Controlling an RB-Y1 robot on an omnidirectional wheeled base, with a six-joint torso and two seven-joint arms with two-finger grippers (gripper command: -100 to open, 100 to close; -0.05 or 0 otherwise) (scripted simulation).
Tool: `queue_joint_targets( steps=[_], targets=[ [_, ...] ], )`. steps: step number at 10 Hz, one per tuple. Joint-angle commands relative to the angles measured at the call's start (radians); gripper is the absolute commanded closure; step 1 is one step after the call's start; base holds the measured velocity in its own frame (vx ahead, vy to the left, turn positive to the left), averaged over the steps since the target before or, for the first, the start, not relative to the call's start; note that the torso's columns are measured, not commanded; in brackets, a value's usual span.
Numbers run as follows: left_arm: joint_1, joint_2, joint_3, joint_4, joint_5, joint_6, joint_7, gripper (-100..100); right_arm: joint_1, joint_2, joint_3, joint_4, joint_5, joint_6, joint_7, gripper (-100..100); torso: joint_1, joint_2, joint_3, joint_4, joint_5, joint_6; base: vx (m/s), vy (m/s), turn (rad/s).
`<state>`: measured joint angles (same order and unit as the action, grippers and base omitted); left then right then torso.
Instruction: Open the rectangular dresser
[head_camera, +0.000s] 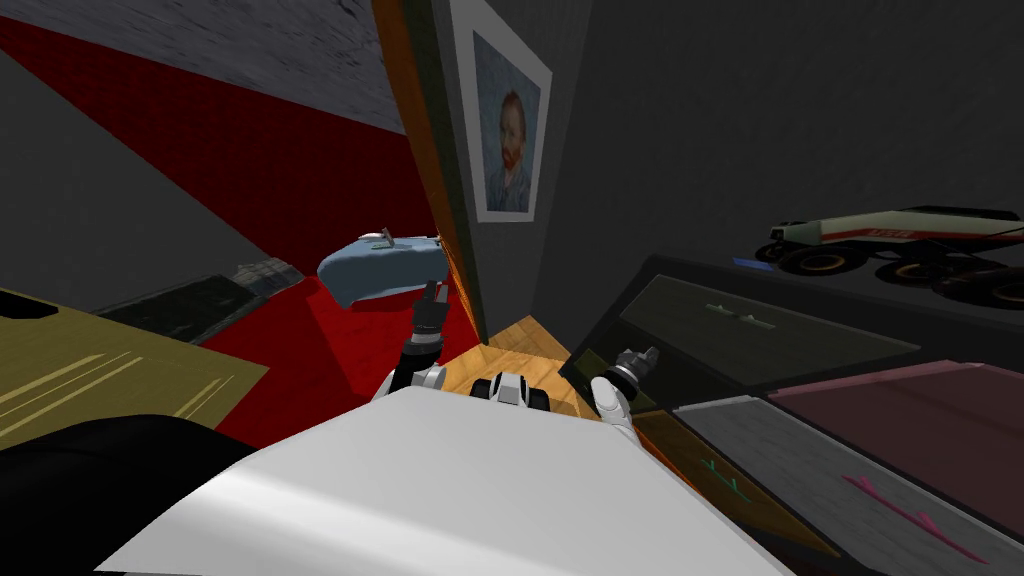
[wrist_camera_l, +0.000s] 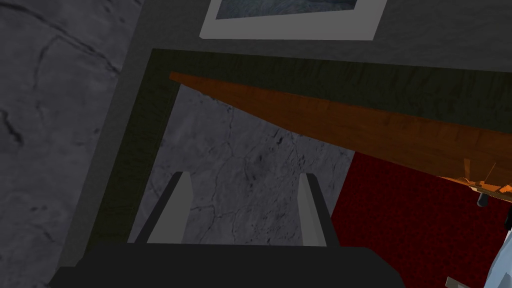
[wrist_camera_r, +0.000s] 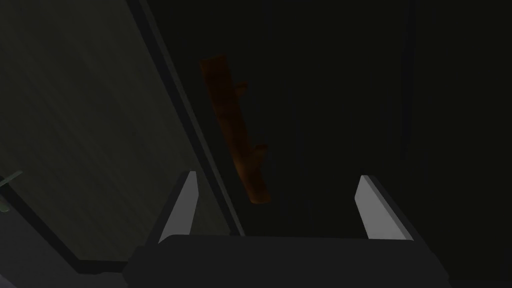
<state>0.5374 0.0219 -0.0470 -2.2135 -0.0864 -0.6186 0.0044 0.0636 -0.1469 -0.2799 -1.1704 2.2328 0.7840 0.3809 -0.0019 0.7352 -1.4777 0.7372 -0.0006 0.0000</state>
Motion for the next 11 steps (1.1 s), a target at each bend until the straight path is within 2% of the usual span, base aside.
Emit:
queue_joint_targets(
  steps=[1, 2, 3, 4, 5, 6, 7, 8, 9, 10, 11],
  targets=[
    [0.000, 0.000, 0.000, 0.000, 0.000, 0.000, 0.000, 0, 0.016, 0.017, 0.009, 0.006, 0.017, 0.025, -0.014, 100, 0.002, 0.003, 0.001, 0.000, 0.000, 0.000, -0.022, 0.014, 0.046],
    [0.000, 0.000, 0.000, 0.000, 0.000, 0.000, 0.000, 0, 0.007, 0.006, 0.004, 0.005, 0.009, 0.011, -0.008, 100, 0.004, 0.005, 0.004, 0.001, 0.000, 0.000, -0.011, 0.000, -0.012],
    [0.000, 0.000, 0.000, 0.000, 0.000, 0.000, 0.000, 0, 0.001, -0.029, 0.020, 0.021, -0.037, 0.044, 0.000, 100, -0.003, 0.000, 0.002, -0.004, -0.007, -0.002, -0.077, 0.033, 0.180],
    [0.000, 0.000, 0.000, 0.000, 0.000, 0.000, 0.000, 0, 0.001, -0.029, 0.020, 0.021, -0.042, 0.044, 0.000, 100, -0.003, -0.001, 0.001, -0.003, -0.006, -0.004, -0.081, 0.032, 0.125],
    [0.000, 0.000, 0.000, 0.000, 0.000, 0.000, 0.000, 0, -0.003, -0.061, 0.037, 0.043, -0.082, 0.066, 0.011, 100, -0.002, -0.002, 0.000, -0.003, -0.005, -0.003, -0.087, 0.041, 0.175],
    [0.000, 0.000, 0.000, 0.000, 0.000, 0.000, 0.000, 0, -0.003, -0.061, 0.037, 0.043, -0.097, 0.066, 0.011, 100, -0.001, -0.002, 0.000, -0.003, -0.005, -0.004, -0.080, 0.041, 0.104],
    [0.000, 0.000, 0.000, 0.000, 0.000, 0.000, 0.000, 0, -0.007, -0.092, 0.055, 0.064, -0.134, 0.088, 0.021, 100, -0.001, -0.003, 0.000, -0.003, -0.004, -0.002, -0.091, 0.044, 0.171],
    [0.000, 0.000, 0.000, 0.000, 0.000, 0.000, 0.000, 0, -0.007, -0.092, 0.055, 0.064, -0.152, 0.088, 0.021, 100, -0.002, -0.002, 0.000, -0.003, -0.005, -0.004, -0.083, 0.040, 0.107],
    [0.000, 0.000, 0.000, 0.000, 0.000, 0.000, 0.000, 0, -0.010, -0.123, 0.072, 0.086, -0.186, 0.110, 0.032, 100, -0.002, -0.003, 0.000, -0.003, -0.005, -0.003, -0.082, 0.058, 0.180],
    [0.000, 0.000, 0.000, 0.000, 0.000, 0.000, 0.000, 0, -0.010, -0.123, 0.072, 0.086, -0.207, 0.110, 0.032, 100, -0.001, -0.003, 0.000, -0.003, -0.005, -0.004, -0.066, 0.047, 0.104],
    [0.000, 0.000, 0.000, 0.000, 0.000, 0.000, 0.000, 0, -0.014, -0.154, 0.090, 0.107, -0.241, 0.132, 0.042, 100, -0.002, -0.003, -0.001, -0.003, -0.005, -0.003, -0.088, 0.058, 0.176]
  ],
)
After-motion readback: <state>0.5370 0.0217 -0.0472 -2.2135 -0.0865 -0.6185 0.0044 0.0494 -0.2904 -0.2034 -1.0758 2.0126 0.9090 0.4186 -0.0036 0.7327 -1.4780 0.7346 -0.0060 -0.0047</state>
